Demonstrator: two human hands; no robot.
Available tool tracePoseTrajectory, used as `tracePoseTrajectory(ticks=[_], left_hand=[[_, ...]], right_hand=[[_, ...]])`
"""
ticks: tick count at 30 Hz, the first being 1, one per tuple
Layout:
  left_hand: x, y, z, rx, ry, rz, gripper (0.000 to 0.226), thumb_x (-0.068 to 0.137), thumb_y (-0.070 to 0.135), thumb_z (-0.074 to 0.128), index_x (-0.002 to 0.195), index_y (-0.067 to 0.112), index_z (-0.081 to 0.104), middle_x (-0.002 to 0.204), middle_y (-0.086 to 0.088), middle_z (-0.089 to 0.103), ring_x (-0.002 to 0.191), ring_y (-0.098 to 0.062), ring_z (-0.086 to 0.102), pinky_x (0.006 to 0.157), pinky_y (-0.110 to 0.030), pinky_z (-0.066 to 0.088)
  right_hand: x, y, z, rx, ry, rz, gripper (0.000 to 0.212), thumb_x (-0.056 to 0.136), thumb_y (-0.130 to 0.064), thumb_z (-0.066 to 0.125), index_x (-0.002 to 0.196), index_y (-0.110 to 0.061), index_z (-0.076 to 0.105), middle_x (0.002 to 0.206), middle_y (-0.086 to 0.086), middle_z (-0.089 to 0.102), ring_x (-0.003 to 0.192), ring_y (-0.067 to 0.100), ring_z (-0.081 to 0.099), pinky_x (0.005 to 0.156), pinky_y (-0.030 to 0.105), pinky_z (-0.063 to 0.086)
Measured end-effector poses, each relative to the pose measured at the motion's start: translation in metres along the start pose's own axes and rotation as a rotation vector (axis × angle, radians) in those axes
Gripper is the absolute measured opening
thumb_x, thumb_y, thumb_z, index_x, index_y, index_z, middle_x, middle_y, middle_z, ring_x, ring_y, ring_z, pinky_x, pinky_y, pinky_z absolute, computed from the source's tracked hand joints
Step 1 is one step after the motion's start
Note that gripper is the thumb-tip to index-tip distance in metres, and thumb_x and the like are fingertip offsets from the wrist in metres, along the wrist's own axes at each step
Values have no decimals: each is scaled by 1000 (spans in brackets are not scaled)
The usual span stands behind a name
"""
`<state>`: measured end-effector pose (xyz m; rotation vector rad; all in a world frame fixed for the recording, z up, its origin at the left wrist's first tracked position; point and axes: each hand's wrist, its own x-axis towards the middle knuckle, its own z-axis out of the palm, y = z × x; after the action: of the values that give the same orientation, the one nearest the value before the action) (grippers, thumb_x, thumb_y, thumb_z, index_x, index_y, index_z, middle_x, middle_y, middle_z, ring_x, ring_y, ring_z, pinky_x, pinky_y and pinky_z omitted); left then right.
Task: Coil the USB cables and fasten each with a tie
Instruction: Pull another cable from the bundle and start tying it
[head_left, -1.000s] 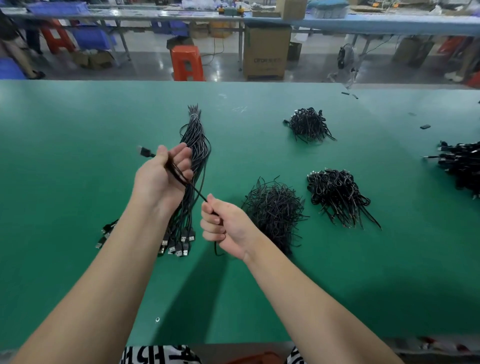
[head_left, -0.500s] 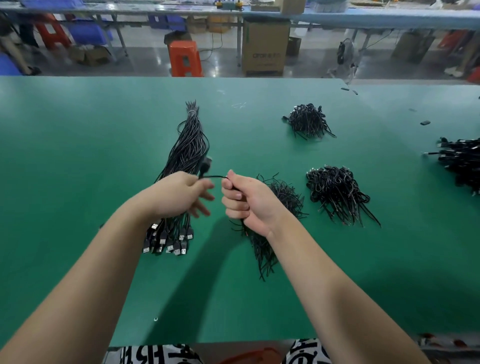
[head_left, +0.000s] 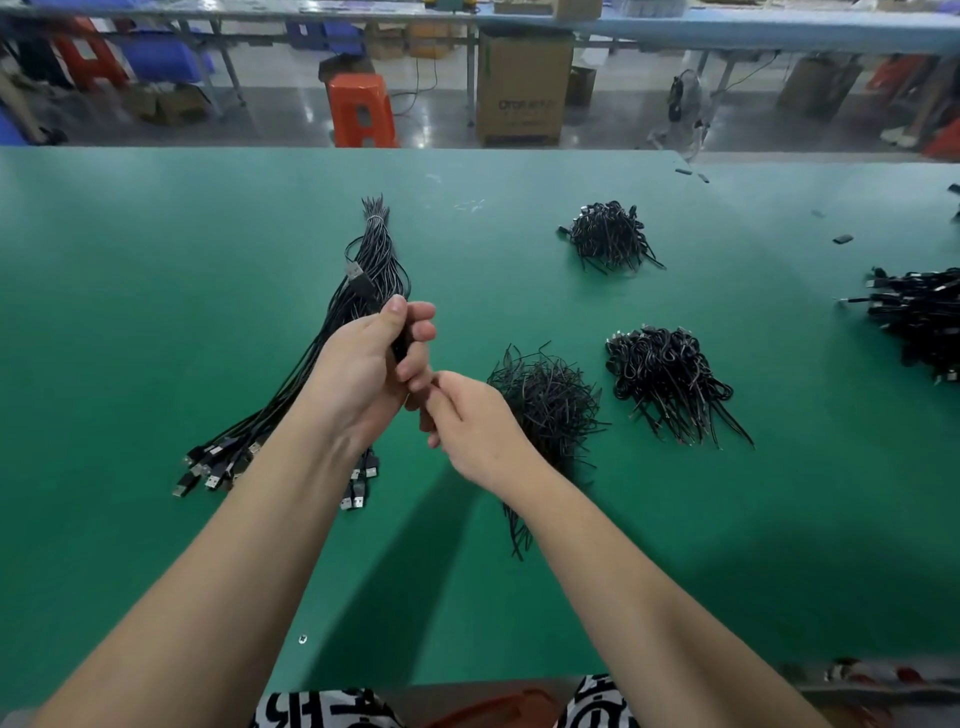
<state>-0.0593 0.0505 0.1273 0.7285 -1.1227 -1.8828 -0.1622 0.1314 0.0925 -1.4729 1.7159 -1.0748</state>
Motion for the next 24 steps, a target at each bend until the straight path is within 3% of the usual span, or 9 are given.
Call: tracePoseTrajectory(ticks=[2, 4, 8, 11, 13, 16, 19, 24], left_hand=[[-1, 0, 3, 8, 3, -1, 29, 107, 27, 40, 94, 8, 57, 69, 2, 55, 45, -9, 36, 45, -23, 38], [-4, -2, 5, 3, -2, -12, 28, 106, 27, 42, 91, 7, 57, 68, 1, 56, 47, -13, 45, 49, -25, 45], [-9, -4, 8, 8, -75, -56, 33, 106, 27, 43, 82, 11, 59, 73, -5, 67, 58, -19, 65, 55, -27, 55], [-11, -4, 6, 57, -160, -77, 42, 104, 30, 46, 70, 18, 66, 92, -16, 74, 73, -25, 74, 59, -30, 59], [-11, -5, 4, 90, -213, -91, 41, 103, 30, 48, 69, 18, 68, 98, -21, 74, 81, -29, 75, 65, -32, 60], [-11, -5, 1, 123, -259, -133, 37, 100, 33, 51, 73, 17, 70, 102, -24, 73, 86, -33, 74, 73, -37, 59], [-10, -3, -2, 130, -361, -196, 34, 99, 31, 52, 75, 14, 69, 108, -30, 70, 96, -38, 72, 79, -38, 59], [-12, 0, -1, 189, -484, -266, 33, 97, 30, 53, 77, 10, 69, 118, -34, 64, 104, -39, 69, 89, -41, 57]], right_hand=[[-2, 0, 0, 140, -13, 29, 15, 103, -13, 49, 110, -15, 61, 83, -7, 66, 64, 10, 63, 69, 37, 55], [-1, 0, -4, 383, -58, 54, 30, 98, -8, 60, 128, -13, 57, 92, -6, 67, 75, 11, 65, 71, 31, 57], [2, 1, -11, 518, -42, 52, 11, 88, -3, 72, 94, -10, 66, 73, -12, 59, 73, 9, 57, 69, 28, 55], [1, 1, -12, 500, -15, 60, 20, 84, -1, 76, 101, 2, 66, 75, 1, 56, 73, 12, 56, 70, 35, 58], [0, 0, -14, 482, -15, 47, 19, 81, 1, 78, 88, -7, 62, 66, -4, 49, 72, 11, 49, 70, 35, 53], [0, 0, -14, 542, -32, 51, 31, 81, 11, 73, 81, -15, 57, 61, 0, 34, 62, 12, 37, 65, 27, 40], [0, 1, -14, 708, -71, 73, 47, 81, 25, 61, 72, -20, 56, 62, -5, 19, 50, 0, 22, 54, 10, 30], [-2, 18, -18, 605, -107, 61, 44, 82, 19, 65, 74, -22, 49, 56, -15, 36, 51, -2, 33, 62, 15, 36]])
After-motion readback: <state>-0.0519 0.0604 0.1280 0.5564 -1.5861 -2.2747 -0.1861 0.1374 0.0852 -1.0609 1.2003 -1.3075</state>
